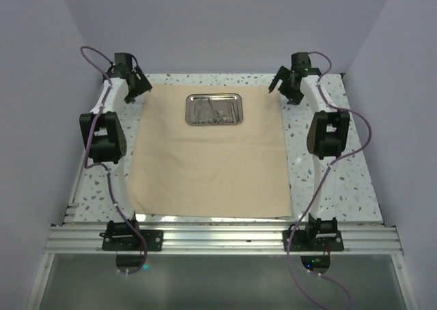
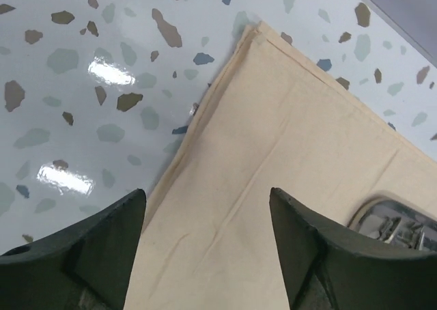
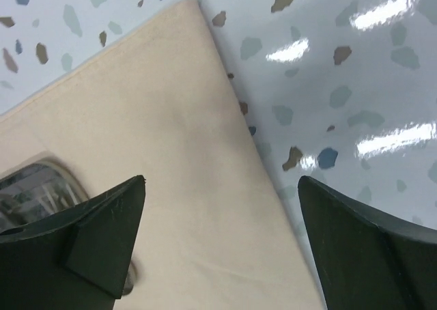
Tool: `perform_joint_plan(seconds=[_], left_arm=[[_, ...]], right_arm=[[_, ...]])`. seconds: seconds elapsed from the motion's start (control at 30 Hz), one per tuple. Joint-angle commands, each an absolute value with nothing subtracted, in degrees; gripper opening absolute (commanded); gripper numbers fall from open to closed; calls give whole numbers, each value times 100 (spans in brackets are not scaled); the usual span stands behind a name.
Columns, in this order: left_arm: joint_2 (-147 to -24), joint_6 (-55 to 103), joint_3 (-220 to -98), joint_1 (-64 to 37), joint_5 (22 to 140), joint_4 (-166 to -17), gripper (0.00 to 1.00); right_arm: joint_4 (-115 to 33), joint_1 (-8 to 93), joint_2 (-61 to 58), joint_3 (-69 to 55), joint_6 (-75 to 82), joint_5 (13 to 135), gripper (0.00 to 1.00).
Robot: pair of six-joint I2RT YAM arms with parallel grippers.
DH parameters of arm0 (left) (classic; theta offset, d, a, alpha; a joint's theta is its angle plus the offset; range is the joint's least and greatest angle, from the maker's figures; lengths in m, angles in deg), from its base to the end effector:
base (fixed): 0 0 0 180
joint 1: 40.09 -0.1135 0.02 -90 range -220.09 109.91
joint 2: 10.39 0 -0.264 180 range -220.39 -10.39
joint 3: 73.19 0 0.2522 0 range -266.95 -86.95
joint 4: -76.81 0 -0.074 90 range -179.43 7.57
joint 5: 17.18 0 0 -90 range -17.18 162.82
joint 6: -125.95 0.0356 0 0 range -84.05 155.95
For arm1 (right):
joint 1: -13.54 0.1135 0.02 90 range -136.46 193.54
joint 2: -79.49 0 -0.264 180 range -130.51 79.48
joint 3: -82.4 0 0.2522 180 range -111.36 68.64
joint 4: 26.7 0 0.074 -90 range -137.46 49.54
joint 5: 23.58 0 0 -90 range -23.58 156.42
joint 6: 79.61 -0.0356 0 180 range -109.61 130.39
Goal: Open and lay out the surgical kit
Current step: Move the surgical kit at the center of the board, then move the container from the surgical kit.
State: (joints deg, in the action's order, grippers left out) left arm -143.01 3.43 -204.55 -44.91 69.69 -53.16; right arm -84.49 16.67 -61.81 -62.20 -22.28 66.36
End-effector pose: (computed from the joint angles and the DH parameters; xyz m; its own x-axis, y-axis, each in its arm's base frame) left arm 0.5174 0.0456 0.2167 -0.5922 -0.5886 -0.5502 -0.5174 0.8013 -0.3003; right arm 0.5407 0.0295 0.2039 -0.7134 0.5016 -0.4894 0.3933 0.8646 0.3128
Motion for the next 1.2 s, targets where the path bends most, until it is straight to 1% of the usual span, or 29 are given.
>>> perform_joint_plan(seconds=[0.0,0.1,0.13,0.2,0.23,0.27,0.3,0.4,0.43,0.47,0.8,0.9,1.03,1.1,1.17], left_arm=[[-13265,369,-20051,-4125,6860,-5770,75],[-13369,439,-19989,-3694,6948,-5718,71],[-13518,431,-19989,-3605,6992,-5700,66],[-13686,404,-20032,-3386,7141,-5621,63],[-13817,378,-20033,-3324,7176,-5621,59],[-13879,387,-20050,-3280,7212,-5630,58],[-13932,395,-20076,-3184,7229,-5612,57],[-14108,448,-20173,-3077,7221,-5586,54],[-14178,457,-20199,-3060,7221,-5586,53],[-14214,483,-20217,-3051,7238,-5568,53],[-14530,615,-20384,-2945,7414,-5568,51],[-14583,659,-20375,-2910,7458,-5586,48],[-14653,773,-20384,-2831,7484,-5577,47],[-14688,844,-20367,-2796,7440,-5542,45],[-14715,896,-20375,-2761,7371,-5489,44]], right_arm=[[-7817,1758,-5192,-5705,-2617,7212,97],[-7860,2152,-5182,-5808,-2592,7310,93],[-7982,2249,-5322,-5905,-2565,7301,92],[-8220,2416,-5542,-6326,-2521,7283,85],[-8473,2565,-5830,-6485,-2486,7292,82],[-8598,2628,-5946,-6652,-2460,7275,76],[-8686,2689,-6078,-6871,-2433,7248,72],[-8810,2935,-6324,-6935,-2223,7108,61],[-8818,2971,-6360,-6908,-2179,7055,54],[-8827,3006,-6447,-6908,-2152,7020,52],[-9144,3208,-6817,-7145,-1888,6651,50],[-9205,3243,-6896,-7189,-1871,6651,47],[-9346,3375,-6993,-7330,-1713,6344,44],[-9416,3445,-7019,-7356,-1660,6247,40],[-9477,3498,-7063,-7365,-1625,6159,34]])
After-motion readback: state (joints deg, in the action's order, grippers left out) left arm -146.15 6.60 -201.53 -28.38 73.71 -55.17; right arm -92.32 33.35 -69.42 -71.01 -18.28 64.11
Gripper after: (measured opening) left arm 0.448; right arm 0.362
